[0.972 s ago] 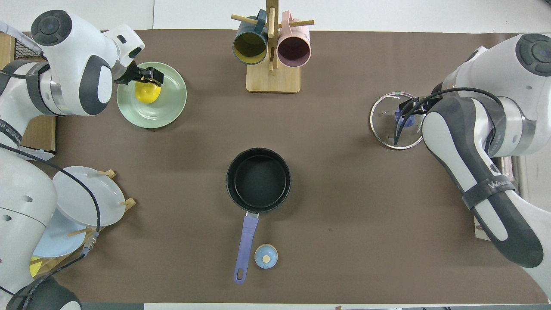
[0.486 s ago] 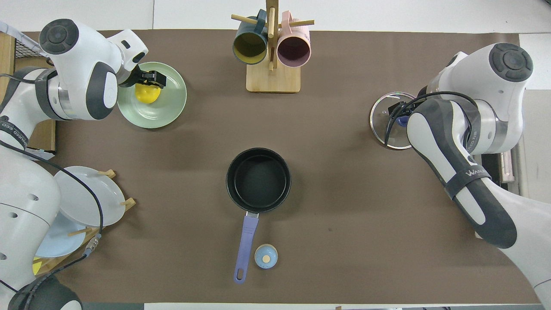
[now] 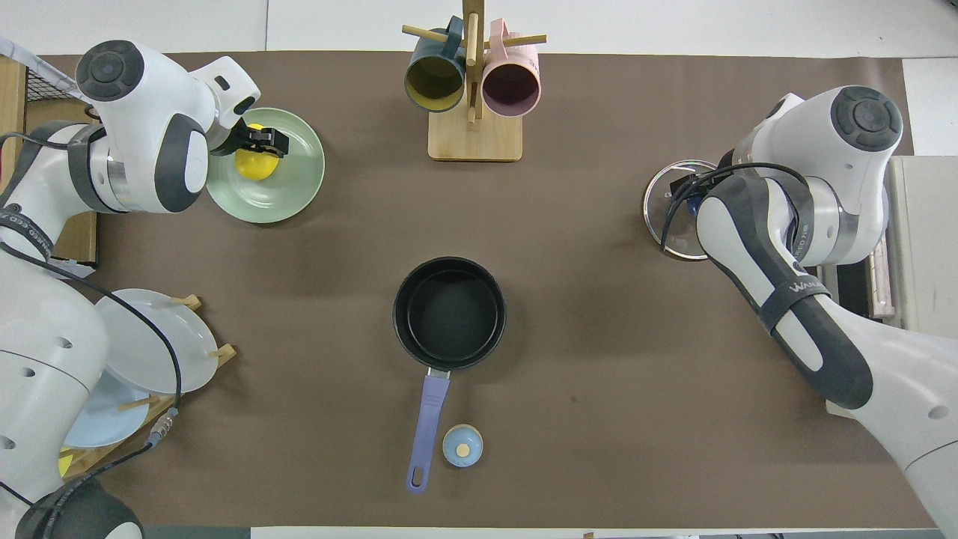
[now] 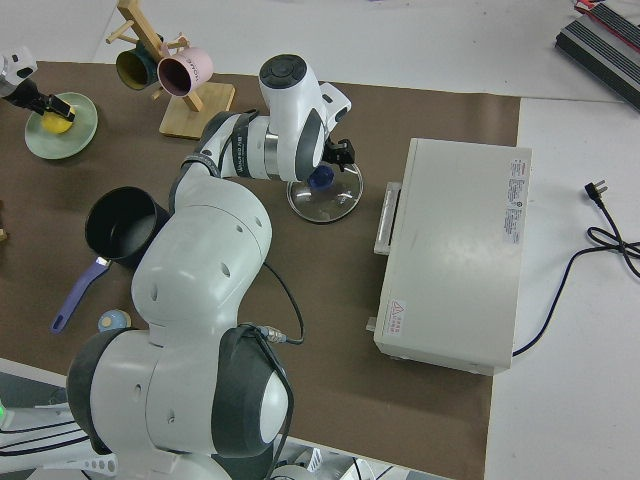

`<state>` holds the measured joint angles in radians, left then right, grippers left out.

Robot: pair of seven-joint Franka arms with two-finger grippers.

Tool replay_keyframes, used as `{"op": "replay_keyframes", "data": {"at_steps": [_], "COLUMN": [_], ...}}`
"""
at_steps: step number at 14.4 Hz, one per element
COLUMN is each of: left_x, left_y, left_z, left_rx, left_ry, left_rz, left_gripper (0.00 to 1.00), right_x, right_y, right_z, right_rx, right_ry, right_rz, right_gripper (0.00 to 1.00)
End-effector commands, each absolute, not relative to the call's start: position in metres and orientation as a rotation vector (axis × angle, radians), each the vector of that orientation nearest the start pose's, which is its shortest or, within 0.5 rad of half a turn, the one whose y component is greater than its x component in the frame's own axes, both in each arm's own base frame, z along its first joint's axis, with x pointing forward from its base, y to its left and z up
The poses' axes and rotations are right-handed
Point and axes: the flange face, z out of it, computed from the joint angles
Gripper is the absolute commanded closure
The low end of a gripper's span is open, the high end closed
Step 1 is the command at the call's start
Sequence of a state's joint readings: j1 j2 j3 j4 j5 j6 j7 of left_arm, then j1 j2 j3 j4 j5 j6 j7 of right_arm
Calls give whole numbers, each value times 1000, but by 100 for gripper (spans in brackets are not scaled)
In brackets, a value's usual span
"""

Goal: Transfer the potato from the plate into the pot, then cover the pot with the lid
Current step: 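Lift the potato with the left gripper while the right gripper grasps the lid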

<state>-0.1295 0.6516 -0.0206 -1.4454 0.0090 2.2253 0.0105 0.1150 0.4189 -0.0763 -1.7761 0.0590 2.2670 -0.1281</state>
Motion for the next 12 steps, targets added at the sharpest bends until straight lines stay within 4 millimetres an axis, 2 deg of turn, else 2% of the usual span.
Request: {"op": "replay_keyframes", "data": {"at_steps": [1,2,4,5,6,9,11,12], "left_x": [723,723,725,722,717,684,654,636], "left_y": [-105,-104,-104,-104,-105,-114,-137,-154], "left_z": [321,321,328,339,362,453,498,513], "left_rx": [-3116,-3118,-3126,-3129,-3140,-3195,-3214,-3209], "left_ry": [272,270,257,249,237,81,22,-16], "left_rz": [-234,-234,-229,-212,-207,-152,-71,-16], "left_gripper": [94,100,100,100,100,100,100,100], "right_x": [657,656,656,656,655,652,648,647], "right_y": [35,35,33,33,34,33,32,31], "right_z": [323,320,317,318,317,312,311,310], "right_rx": [-3097,-3097,-3090,-3089,-3089,-3074,-3067,-3064], "right_ry": [-243,-249,-358,-373,-379,-492,-530,-542], "right_rz": [-149,-149,-143,-146,-143,-124,-99,-87], "right_gripper": [0,0,0,0,0,0,0,0]}}
